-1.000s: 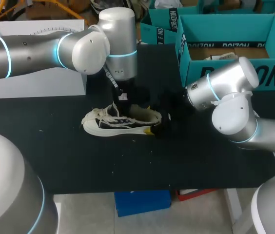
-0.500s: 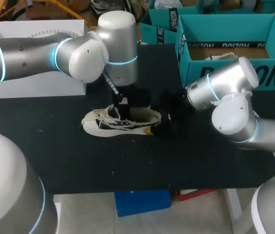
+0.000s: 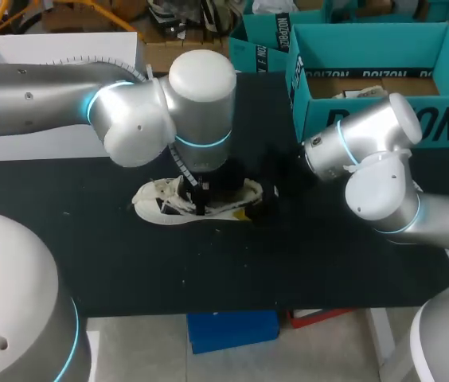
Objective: Take the shoe out of the shoebox, open the shoe tongue, remove and reinsert the insole, then place the shoe into the shoebox
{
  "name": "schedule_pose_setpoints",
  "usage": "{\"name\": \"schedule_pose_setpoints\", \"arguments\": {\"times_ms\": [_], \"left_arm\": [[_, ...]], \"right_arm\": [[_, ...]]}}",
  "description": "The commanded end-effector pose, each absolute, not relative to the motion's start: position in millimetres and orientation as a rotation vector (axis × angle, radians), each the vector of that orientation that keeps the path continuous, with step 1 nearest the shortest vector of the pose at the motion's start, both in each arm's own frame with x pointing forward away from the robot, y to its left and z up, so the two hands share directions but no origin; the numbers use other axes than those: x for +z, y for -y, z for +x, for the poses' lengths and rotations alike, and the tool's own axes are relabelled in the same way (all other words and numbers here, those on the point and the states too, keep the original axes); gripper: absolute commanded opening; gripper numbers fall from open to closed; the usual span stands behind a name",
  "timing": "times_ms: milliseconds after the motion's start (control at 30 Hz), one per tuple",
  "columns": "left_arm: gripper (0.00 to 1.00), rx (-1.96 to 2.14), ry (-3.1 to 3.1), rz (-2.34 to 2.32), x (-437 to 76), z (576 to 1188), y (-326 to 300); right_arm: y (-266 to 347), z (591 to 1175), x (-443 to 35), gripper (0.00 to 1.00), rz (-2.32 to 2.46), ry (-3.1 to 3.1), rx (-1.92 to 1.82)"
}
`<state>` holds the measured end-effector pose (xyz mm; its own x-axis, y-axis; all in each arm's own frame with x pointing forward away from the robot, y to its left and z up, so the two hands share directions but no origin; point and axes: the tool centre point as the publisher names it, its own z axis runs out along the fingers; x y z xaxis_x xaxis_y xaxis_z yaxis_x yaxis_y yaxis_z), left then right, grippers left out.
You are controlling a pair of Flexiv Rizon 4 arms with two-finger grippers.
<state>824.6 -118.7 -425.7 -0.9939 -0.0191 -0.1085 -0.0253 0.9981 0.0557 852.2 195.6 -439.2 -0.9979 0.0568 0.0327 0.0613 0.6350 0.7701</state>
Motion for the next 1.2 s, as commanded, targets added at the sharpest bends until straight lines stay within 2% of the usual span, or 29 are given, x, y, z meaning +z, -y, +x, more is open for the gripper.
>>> {"name": "schedule_pose_setpoints", "arguments": {"times_ms": [33,467,1000,1067,1100,1133,1167,1200], "left_arm": [[0.38,0.079,-2.789,-0.036,-459,804,102],[0.35,-0.005,-2.578,-0.095,-472,832,94],[0.33,-0.174,-2.461,-0.156,-452,851,98],[0.27,-0.184,-2.463,-0.158,-450,852,98],[0.19,-0.187,-2.465,-0.158,-449,852,98],[0.05,-0.189,-2.470,-0.159,-449,853,98],[0.00,-0.192,-2.478,-0.157,-448,853,98],[0.00,-0.194,-2.493,-0.154,-447,853,98]], "right_arm": [[-195,854,-442,0.00,-0.107,2.837,-1.331],[-195,854,-442,0.00,-0.107,2.837,-1.331],[-195,854,-442,0.00,-0.107,2.837,-1.331],[-195,854,-442,0.00,-0.107,2.837,-1.331],[-195,854,-442,0.00,-0.107,2.837,-1.331],[-195,854,-442,0.00,-0.107,2.837,-1.331],[-195,854,-442,0.00,-0.107,2.837,-1.331],[-195,854,-442,0.00,-0.107,2.837,-1.331]]}}
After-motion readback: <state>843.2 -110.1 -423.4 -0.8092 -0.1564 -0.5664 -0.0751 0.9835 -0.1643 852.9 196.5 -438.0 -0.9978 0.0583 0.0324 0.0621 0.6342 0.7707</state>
